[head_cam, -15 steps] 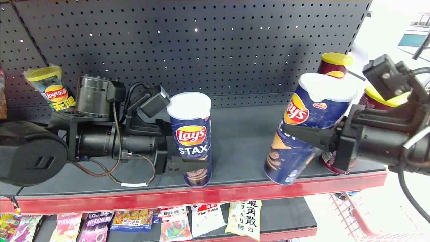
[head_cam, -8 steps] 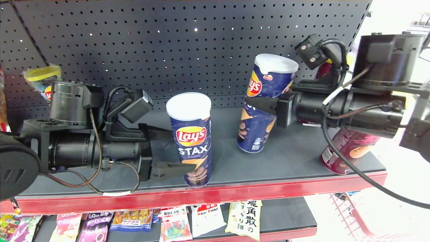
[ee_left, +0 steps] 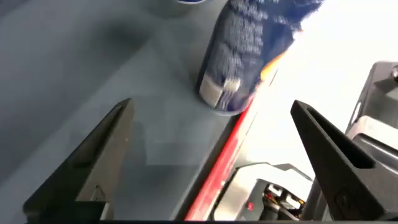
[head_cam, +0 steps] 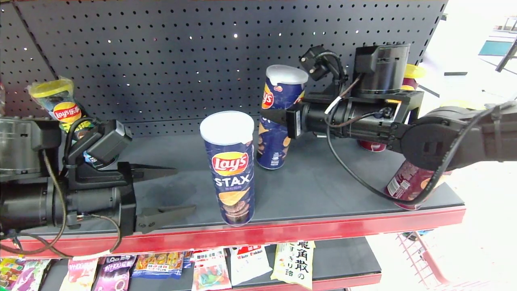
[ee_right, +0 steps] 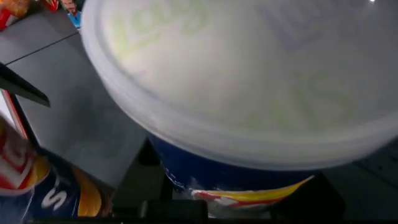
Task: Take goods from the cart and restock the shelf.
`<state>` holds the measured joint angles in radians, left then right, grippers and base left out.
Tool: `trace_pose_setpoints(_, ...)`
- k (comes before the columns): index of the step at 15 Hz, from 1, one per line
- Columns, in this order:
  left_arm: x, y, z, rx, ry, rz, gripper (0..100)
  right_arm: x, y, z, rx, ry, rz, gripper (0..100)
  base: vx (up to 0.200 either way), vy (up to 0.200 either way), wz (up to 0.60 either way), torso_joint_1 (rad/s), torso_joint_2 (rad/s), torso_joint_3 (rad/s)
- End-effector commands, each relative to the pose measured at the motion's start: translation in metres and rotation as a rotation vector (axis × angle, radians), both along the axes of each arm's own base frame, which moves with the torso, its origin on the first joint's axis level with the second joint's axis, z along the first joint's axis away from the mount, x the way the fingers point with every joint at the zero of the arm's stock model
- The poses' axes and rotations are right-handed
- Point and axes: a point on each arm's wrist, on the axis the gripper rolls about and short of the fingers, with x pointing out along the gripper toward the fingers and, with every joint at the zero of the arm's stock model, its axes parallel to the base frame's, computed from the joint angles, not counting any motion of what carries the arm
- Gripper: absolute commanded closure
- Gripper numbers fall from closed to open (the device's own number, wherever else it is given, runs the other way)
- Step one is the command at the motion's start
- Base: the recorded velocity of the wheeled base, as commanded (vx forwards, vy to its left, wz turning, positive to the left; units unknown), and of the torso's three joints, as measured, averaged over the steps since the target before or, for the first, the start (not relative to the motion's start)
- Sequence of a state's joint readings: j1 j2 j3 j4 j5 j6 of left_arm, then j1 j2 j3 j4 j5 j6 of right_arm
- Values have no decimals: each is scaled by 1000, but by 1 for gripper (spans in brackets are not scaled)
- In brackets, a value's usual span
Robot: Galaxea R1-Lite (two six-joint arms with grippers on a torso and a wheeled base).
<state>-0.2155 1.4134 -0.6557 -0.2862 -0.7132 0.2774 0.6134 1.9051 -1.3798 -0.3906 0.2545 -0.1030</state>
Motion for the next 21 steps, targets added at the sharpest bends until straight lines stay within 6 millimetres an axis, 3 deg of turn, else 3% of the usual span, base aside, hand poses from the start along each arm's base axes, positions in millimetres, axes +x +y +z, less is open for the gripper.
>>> trace_pose_setpoints(1,-14,15,7,-8,-40,61,0,12,15,-11,-7,10,14,100,0,0,0,0,0,0)
trace_pose_setpoints(7,-28,32,4,-8,-45,141,0,21,34,-16,0,1,37,100,0,0,0,0,0,0)
trace_pose_setpoints(16,-28,33,3,-5,-41,145,0,29,40,-24,0,12,72,100,0,0,0,0,0,0)
trace_pose_setpoints(17,-29,33,1,-3,-37,144,0,29,40,-23,3,10,72,0,0,0,0,0,0,0)
trace_pose_setpoints(21,-29,32,-1,4,-27,156,0,18,32,-11,29,21,59,0,0,0,0,0,0,0)
